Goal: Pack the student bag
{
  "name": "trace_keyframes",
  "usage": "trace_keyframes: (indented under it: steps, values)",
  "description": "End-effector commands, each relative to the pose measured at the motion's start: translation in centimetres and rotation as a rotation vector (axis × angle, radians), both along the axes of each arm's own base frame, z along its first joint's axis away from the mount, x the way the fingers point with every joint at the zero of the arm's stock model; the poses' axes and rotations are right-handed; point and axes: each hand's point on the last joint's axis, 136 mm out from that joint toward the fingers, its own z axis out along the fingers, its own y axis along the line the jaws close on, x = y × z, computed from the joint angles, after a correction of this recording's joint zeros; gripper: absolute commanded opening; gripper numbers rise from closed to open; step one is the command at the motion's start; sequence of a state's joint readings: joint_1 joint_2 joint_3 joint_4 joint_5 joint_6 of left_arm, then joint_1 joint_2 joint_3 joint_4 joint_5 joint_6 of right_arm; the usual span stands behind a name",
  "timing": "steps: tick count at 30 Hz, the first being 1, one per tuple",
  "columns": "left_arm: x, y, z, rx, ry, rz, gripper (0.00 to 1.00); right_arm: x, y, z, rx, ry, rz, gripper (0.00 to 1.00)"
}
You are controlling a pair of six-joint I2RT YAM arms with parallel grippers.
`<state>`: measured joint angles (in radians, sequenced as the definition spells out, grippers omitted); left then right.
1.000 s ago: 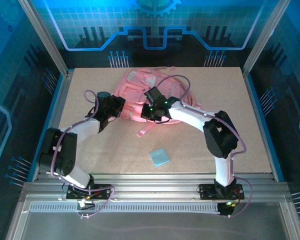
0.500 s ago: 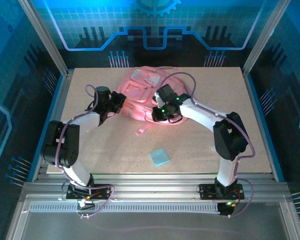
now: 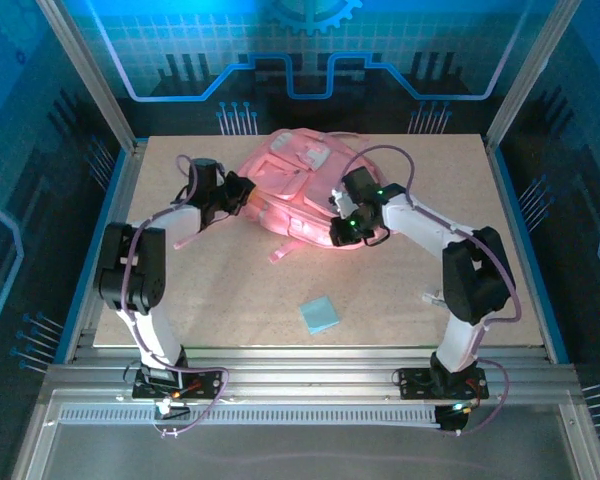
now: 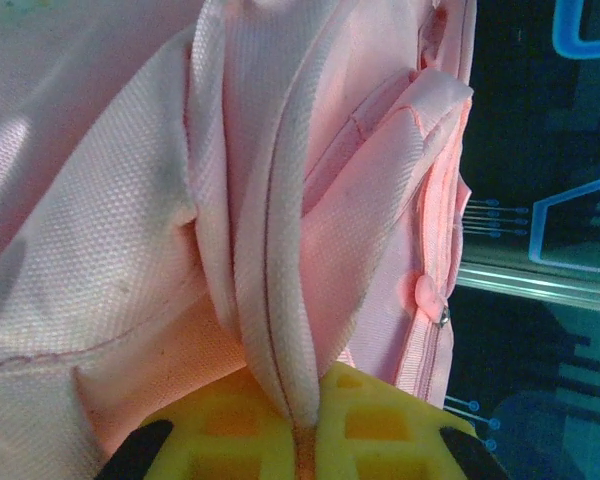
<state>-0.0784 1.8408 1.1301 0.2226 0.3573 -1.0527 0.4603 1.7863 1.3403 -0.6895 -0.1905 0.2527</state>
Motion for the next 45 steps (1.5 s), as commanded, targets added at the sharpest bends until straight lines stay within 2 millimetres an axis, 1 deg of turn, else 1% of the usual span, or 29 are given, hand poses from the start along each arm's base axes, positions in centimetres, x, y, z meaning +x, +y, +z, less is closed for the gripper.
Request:
trace_keyframes:
  steps: [1,3,4,6,7,9,12,15,18,20,21,23,27,29,31,34,39,42,44,45]
  values:
    - [5.5,7.9,3.6,0.133,-0.15,0.18,0.0,-5.5,-4.7,-1.8,-0.125,0.24,-0.071,0.0]
    - [6.6,7.4,3.7,0.1,-0.144,0.146,0.01,-5.1,-2.4,-1.5,-0.04,0.238,-0.056,0.0]
    - [7.0,7.1,3.8,0.087,-0.137,0.133,0.13,-4.8,-0.7,-1.1,0.016,0.228,-0.037,0.0]
    - [6.9,6.5,3.8,0.068,-0.117,0.109,0.41,-3.5,2.1,-0.4,0.097,0.205,-0.027,0.0]
    - [6.6,6.4,3.8,0.06,-0.105,0.104,0.51,-2.8,3.6,0.0,0.137,0.194,-0.02,0.0]
    - [5.6,6.1,4.1,0.044,-0.099,0.099,0.61,-1.4,6.3,1.0,0.205,0.171,-0.007,0.0]
    - [3.1,5.7,4.2,0.016,-0.078,0.096,0.67,0.5,10.0,2.5,0.281,0.151,0.018,0.0]
    - [0.1,4.3,4.1,-0.039,-0.057,0.091,0.68,1.9,13.3,4.5,0.358,0.139,0.048,0.0]
    - [-2.8,2.0,3.5,-0.095,-0.037,0.087,0.69,2.3,15.6,6.4,0.434,0.144,0.076,0.0]
    - [-4.1,0.5,3.2,-0.119,-0.036,0.087,0.69,2.2,16.6,7.7,0.475,0.145,0.093,0.0]
    - [-4.6,-0.2,3.2,-0.13,-0.038,0.09,0.69,2.0,16.9,8.3,0.492,0.15,0.101,0.0]
    - [-4.9,-1.4,3.5,-0.147,-0.048,0.084,0.69,1.3,17.1,9.3,0.513,0.155,0.117,0.0]
    - [-3.9,-4.0,3.8,-0.151,-0.055,0.033,0.7,-0.7,17.2,10.4,0.529,0.156,0.144,0.0]
    - [-3.3,-5.0,3.3,-0.149,-0.047,0.011,0.68,-1.7,17.1,10.3,0.528,0.166,0.152,0.0]
    - [-2.8,-5.7,2.4,-0.147,-0.038,0.001,0.61,-2.5,16.9,9.9,0.516,0.18,0.146,0.0]
    - [-2.2,-6.9,0.9,-0.134,-0.028,-0.026,0.44,-3.7,16.0,8.8,0.497,0.2,0.13,0.0]
    - [-2.8,-8.2,-1.3,-0.146,0.014,-0.076,0.23,-4.7,14.1,7.2,0.44,0.22,0.105,0.0]
    - [-3.2,-8.1,-1.5,-0.141,0.004,-0.087,0.0,-5.2,12.7,6.0,0.375,0.237,0.098,0.0]
    - [-3.3,-7.5,-1.1,-0.126,-0.006,-0.083,0.0,-5.5,10.9,4.7,0.287,0.244,0.096,0.0]
    - [-3.2,-7.1,-0.8,-0.118,-0.012,-0.082,0.0,-5.8,9.7,3.9,0.232,0.252,0.095,0.0]
